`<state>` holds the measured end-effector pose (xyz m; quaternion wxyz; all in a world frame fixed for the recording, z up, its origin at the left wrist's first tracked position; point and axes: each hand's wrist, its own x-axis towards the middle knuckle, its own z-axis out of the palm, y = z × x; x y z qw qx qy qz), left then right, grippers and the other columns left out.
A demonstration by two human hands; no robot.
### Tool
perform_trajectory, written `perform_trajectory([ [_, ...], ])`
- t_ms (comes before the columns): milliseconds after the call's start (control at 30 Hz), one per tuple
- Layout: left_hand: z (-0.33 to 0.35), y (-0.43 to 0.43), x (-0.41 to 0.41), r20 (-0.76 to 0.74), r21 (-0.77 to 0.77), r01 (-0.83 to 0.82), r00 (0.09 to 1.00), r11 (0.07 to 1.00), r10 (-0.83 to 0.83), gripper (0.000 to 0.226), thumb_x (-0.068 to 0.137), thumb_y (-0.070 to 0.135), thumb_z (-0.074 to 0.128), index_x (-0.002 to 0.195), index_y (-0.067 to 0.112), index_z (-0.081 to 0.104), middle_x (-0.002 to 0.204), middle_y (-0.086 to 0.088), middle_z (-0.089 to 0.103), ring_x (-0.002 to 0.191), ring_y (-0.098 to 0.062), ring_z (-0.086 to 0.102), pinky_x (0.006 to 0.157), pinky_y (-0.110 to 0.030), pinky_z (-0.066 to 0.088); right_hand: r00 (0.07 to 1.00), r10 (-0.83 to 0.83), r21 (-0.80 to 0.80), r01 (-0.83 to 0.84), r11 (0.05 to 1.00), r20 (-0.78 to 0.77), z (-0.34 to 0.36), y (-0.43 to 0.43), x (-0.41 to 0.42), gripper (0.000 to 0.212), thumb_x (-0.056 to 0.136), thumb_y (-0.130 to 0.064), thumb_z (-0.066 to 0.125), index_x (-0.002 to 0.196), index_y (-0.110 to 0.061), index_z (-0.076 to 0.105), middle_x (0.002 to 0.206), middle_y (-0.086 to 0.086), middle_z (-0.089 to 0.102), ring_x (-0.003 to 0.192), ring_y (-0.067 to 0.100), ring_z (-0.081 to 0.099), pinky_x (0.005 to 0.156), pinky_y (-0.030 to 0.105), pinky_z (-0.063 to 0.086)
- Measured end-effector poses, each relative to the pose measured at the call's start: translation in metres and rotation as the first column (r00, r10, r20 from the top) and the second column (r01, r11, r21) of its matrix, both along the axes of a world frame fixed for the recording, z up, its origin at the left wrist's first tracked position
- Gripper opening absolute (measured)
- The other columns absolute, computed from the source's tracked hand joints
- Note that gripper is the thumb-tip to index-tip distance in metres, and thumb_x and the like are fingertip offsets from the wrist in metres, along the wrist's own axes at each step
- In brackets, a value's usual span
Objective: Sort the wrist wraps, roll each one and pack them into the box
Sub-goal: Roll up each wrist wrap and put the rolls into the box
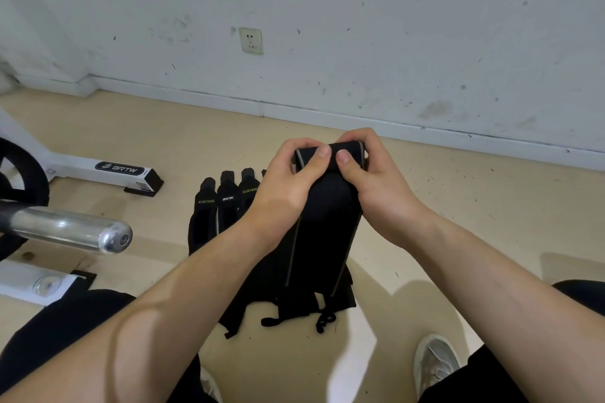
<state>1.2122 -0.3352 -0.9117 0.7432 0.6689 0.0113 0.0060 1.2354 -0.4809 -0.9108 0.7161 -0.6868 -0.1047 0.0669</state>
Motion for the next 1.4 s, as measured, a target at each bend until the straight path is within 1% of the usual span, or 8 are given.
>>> perform_trajectory([
  [67, 0.001, 0.000, 0.000, 0.022, 0.033, -0.023, 1.000, 0.999, 0.022, 0.018, 0.101, 0.026, 0.066, 0.117, 0.020, 0.062, 0.102, -0.011, 0.072, 0.087, -0.021, 0.074, 0.074, -0.034, 0.061, 0.999, 0.028, 0.046, -0.026, 0.999, -0.026, 0.000, 0.001, -0.001, 0.010, 0.106, -0.015, 0.053, 0.108, -0.024, 0.055, 0.095, 0.005, 0.064, 0.080, 0.015, 0.064, 0.065, 0.027, 0.053],
  [233, -0.002, 0.005, 0.001, 0.107, 0.076, 0.011, 0.994, 0.997, -0.020, 0.018, 0.100, 0.021, 0.065, 0.117, 0.020, 0.059, 0.104, -0.019, 0.070, 0.094, -0.037, 0.072, 0.082, -0.050, 0.061, 0.977, 0.059, 0.209, -0.015, 0.978, -0.206, 0.003, 0.002, 0.001, 0.008, 0.103, -0.019, 0.056, 0.110, -0.020, 0.060, 0.097, 0.002, 0.069, 0.084, 0.016, 0.070, 0.071, 0.031, 0.055],
  [367, -0.003, 0.007, 0.002, 0.148, 0.130, 0.027, 0.988, 0.991, -0.046, 0.017, 0.102, 0.010, 0.061, 0.115, 0.021, 0.058, 0.091, -0.003, 0.069, 0.085, -0.021, 0.069, 0.078, -0.042, 0.060, 0.982, 0.030, 0.099, -0.012, 0.995, -0.186, 0.002, 0.002, 0.002, 0.026, 0.103, -0.039, 0.056, 0.113, -0.016, 0.060, 0.100, 0.000, 0.070, 0.089, 0.012, 0.071, 0.075, 0.030, 0.054],
  [467, -0.003, 0.007, 0.002, 0.152, 0.148, 0.035, 0.987, 0.988, -0.058, 0.021, 0.103, 0.002, 0.059, 0.116, 0.019, 0.057, 0.086, 0.003, 0.069, 0.082, -0.016, 0.068, 0.075, -0.034, 0.060, 0.998, 0.001, -0.021, -0.002, 1.000, -0.058, 0.001, 0.002, 0.003, 0.021, 0.104, -0.035, 0.054, 0.111, -0.015, 0.058, 0.098, -0.001, 0.065, 0.088, 0.010, 0.066, 0.078, 0.028, 0.053],
  [733, -0.001, 0.003, 0.001, -0.053, -0.071, 0.025, 0.998, 0.997, -0.029, 0.050, 0.095, 0.044, 0.069, 0.123, 0.003, 0.063, 0.109, -0.019, 0.076, 0.103, -0.035, 0.075, 0.094, -0.049, 0.059, 0.996, -0.002, -0.087, 0.010, 0.996, 0.090, 0.001, -0.002, 0.002, 0.005, 0.105, -0.017, 0.055, 0.108, -0.021, 0.056, 0.092, 0.000, 0.062, 0.084, 0.011, 0.061, 0.074, 0.027, 0.054],
  [967, -0.001, 0.007, 0.002, 0.003, -0.023, 0.002, 1.000, 1.000, -0.002, 0.028, 0.099, 0.021, 0.069, 0.122, 0.009, 0.060, 0.097, -0.016, 0.073, 0.089, -0.030, 0.075, 0.076, -0.040, 0.063, 0.995, 0.037, 0.078, -0.030, 0.997, -0.089, 0.004, -0.001, 0.001, 0.013, 0.103, -0.027, 0.058, 0.114, -0.019, 0.060, 0.101, 0.002, 0.066, 0.090, 0.015, 0.066, 0.071, 0.027, 0.053],
  [1100, -0.003, 0.009, 0.000, 0.029, -0.003, 0.046, 0.999, 0.999, -0.046, 0.026, 0.099, 0.013, 0.068, 0.123, 0.017, 0.057, 0.096, -0.013, 0.071, 0.087, -0.030, 0.073, 0.075, -0.040, 0.062, 0.999, -0.001, -0.018, 0.000, 1.000, -0.042, 0.002, 0.001, 0.002, 0.022, 0.103, -0.034, 0.056, 0.114, -0.014, 0.058, 0.098, 0.000, 0.066, 0.088, 0.011, 0.067, 0.076, 0.027, 0.055],
  [1400, -0.003, 0.007, 0.003, -0.053, -0.049, 0.033, 0.998, 0.998, -0.035, 0.047, 0.088, 0.039, 0.072, 0.124, 0.009, 0.062, 0.117, -0.021, 0.072, 0.108, -0.035, 0.073, 0.095, -0.049, 0.059, 0.997, 0.008, -0.137, 0.003, 0.991, 0.079, -0.001, -0.002, 0.001, 0.014, 0.107, -0.028, 0.050, 0.115, -0.017, 0.054, 0.098, -0.001, 0.063, 0.089, 0.011, 0.062, 0.084, 0.037, 0.056],
])
